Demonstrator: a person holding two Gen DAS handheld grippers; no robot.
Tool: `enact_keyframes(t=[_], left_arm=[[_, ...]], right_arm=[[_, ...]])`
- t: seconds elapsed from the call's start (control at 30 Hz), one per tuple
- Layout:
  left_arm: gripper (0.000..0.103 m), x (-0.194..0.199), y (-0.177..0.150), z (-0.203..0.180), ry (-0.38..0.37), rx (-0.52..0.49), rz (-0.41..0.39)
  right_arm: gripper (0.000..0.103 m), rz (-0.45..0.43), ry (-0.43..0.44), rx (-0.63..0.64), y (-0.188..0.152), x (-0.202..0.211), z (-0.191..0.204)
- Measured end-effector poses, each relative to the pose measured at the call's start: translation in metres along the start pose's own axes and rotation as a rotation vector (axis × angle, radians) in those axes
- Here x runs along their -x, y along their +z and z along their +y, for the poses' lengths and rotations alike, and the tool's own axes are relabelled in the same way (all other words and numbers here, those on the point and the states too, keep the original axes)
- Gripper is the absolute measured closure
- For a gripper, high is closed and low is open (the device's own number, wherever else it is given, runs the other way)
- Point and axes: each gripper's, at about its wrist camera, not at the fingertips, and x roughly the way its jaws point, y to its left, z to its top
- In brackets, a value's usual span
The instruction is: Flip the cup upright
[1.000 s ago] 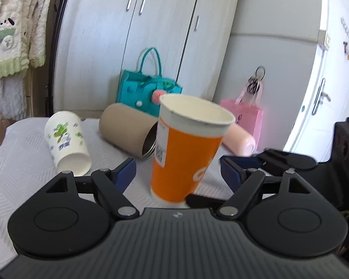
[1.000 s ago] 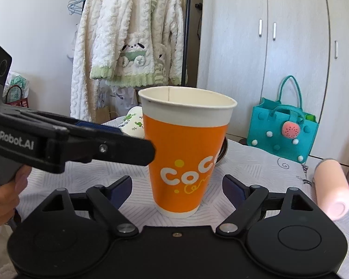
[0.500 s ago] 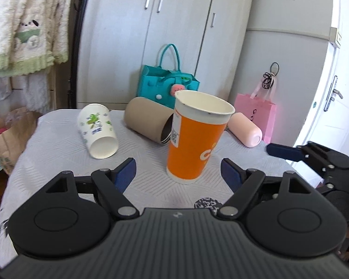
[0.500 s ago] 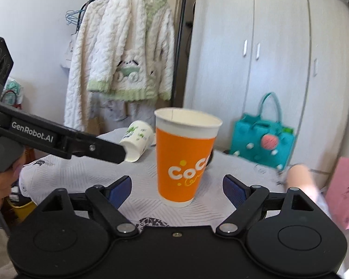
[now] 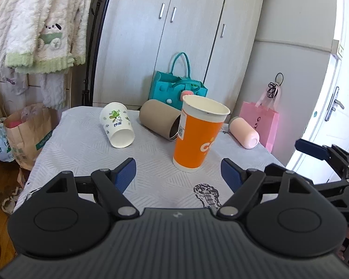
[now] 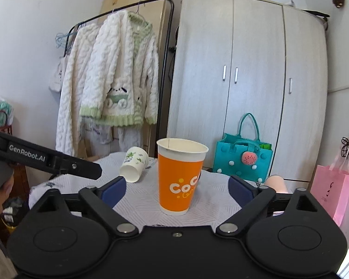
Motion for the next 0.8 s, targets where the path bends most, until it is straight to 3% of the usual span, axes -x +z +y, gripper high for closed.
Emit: enact_keyframes(t=[0.37, 0.5, 0.8], left_arm=[[0.0, 0.027, -0.007, -0.012, 0.05, -0.035, -0.061], [0.0, 0.034, -0.011, -0.02, 0.147, -0.062, -0.08], [0.0, 0.039, -0.015, -0.026, 0.179, -0.073, -0.075]], right_arm=[[0.0, 0.046, -0.171, -0.082, -0.006, 0.019, 0.003], [0.0, 0.066, -0.19, -0.101, -0.01, 0.025, 0.001], [0.0, 0.116, -0.244, -0.099, -0.017, 0.028, 0.001]])
